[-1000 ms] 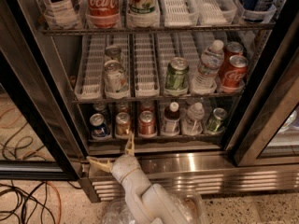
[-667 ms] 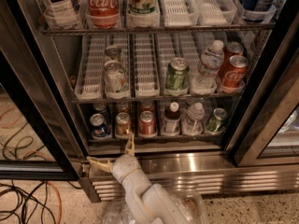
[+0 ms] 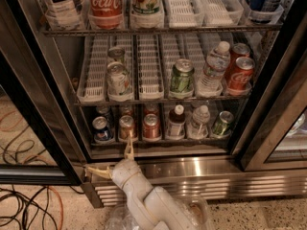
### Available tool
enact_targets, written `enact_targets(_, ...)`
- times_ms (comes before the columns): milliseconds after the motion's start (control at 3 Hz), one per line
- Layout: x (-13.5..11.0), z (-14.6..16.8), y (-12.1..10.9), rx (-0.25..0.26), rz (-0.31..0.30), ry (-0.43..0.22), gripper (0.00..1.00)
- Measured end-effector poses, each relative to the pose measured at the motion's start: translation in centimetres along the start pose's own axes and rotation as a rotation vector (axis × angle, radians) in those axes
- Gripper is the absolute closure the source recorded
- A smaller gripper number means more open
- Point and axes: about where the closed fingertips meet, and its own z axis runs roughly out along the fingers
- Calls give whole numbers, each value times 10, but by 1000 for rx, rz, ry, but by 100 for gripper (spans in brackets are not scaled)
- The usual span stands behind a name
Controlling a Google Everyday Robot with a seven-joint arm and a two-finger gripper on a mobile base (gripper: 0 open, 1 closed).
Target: Pick pepsi can from bottom shelf of fridge
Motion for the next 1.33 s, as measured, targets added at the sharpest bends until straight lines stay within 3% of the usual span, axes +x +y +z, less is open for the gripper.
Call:
enact_targets(667,7,9,12,31,6,-29,0)
enact_targets(1000,-4,-1,-3,31,-29,-31,0)
enact_targets(1333,-4,-1,-3,31,-29,-31,0)
